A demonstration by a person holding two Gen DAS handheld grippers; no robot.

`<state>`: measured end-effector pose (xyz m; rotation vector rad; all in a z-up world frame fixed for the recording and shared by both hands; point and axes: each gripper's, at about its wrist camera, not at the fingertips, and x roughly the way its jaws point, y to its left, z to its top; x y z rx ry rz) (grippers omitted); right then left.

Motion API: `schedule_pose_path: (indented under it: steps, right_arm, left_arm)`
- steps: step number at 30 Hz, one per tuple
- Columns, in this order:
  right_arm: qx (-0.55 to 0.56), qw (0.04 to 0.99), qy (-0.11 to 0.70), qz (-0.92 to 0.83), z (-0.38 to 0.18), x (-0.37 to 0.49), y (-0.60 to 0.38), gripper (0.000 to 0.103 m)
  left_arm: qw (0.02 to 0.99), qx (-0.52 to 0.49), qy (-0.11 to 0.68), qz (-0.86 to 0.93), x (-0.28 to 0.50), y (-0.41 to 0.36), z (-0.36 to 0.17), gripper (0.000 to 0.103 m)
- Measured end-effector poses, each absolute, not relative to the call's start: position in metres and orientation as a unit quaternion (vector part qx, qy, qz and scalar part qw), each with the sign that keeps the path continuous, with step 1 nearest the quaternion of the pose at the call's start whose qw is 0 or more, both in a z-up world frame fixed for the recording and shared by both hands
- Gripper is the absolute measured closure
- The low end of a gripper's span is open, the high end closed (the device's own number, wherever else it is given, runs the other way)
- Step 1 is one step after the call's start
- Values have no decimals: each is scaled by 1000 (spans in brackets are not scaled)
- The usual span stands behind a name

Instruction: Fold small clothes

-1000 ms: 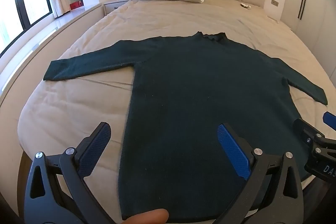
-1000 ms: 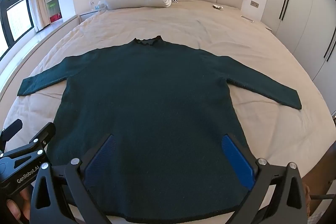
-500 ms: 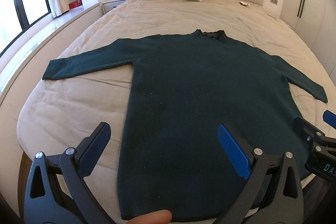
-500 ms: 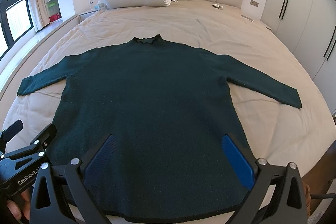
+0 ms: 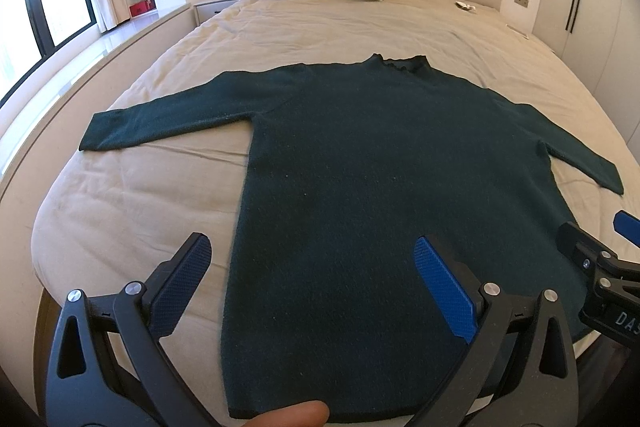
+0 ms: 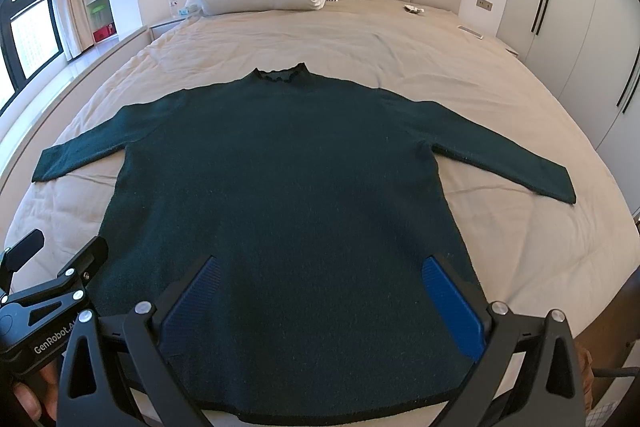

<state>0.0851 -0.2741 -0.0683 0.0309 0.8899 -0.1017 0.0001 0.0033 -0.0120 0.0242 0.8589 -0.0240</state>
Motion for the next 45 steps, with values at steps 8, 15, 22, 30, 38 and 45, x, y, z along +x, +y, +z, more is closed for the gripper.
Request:
schedule_pose_path:
  steps: [8,15,22,30,38,45]
  right_arm:
    - [21,901,431,-49,-72,84,-273,0]
    - [23,900,433,-48,-73,84,-272,0]
    - [24,900,433,-47,-74,84,-272,0]
    - [24,900,433,-47,-73,84,-273,0]
    - [25,900,434,-47,-74,84,-270,0]
    - [27,899,434,-47,-75,83,-269,0]
  left_arm:
    - [909,12,417,-11,0,3,-12,0]
    - [909,12,417,-12,0,3,-13,0]
    - [908,12,420,-14,0,2,-15,0]
    - [907,12,420,-14,1,2,-16,0]
    - [907,12,420,-14,1,2,-16,0]
    - [906,11,423,-16,0,2,-18,0]
